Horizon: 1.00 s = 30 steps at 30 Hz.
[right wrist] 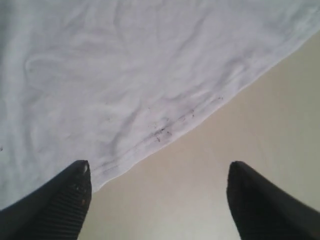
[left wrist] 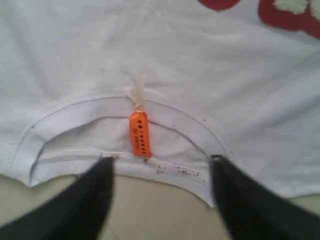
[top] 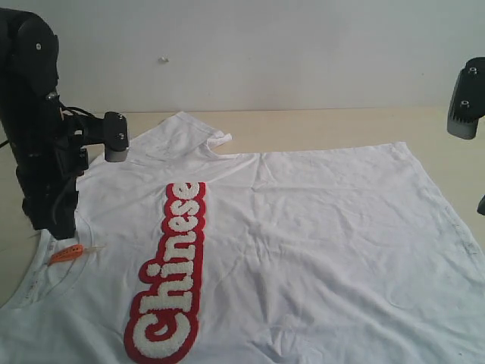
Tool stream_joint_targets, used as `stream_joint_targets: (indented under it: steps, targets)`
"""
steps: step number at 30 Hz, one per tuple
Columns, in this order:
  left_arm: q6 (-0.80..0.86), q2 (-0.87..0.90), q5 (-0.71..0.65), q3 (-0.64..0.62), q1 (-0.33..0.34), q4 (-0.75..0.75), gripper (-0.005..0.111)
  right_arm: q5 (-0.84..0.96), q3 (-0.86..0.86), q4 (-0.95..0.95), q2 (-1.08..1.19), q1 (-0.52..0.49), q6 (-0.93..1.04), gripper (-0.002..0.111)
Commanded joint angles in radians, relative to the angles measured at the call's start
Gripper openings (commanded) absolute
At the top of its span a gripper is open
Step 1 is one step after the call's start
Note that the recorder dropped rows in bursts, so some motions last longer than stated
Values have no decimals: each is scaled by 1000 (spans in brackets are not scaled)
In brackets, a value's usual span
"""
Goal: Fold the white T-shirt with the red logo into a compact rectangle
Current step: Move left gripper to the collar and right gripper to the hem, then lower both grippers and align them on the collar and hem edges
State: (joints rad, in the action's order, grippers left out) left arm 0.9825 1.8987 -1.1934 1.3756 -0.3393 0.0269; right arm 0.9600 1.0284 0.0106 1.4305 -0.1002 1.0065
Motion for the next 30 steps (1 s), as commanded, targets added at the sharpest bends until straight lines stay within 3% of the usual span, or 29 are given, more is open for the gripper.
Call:
stream_joint_targets:
  steps: [1, 7, 13, 16, 24, 30]
  targets:
    - [-53, -4, 33, -4, 3, -15, 105, -13, -8, -11, 1, -5, 42, 73]
    - [20, -13, 40, -4, 13, -55, 104, -5, -111, -19, 1, -5, 204, 71]
    - [186, -26, 5, -4, 64, -58, 104, -225, -144, -11, 1, -5, 345, 70]
    - [291, -26, -17, -21, 88, -58, 104, -242, -144, -62, 9, -5, 419, 70]
    - [407, -19, 265, -174, 170, -10, 104, -222, -144, -38, 150, -5, 413, 70]
    - [532, -14, 336, -224, 263, -47, 104, -282, -140, -5, 250, -5, 439, 70]
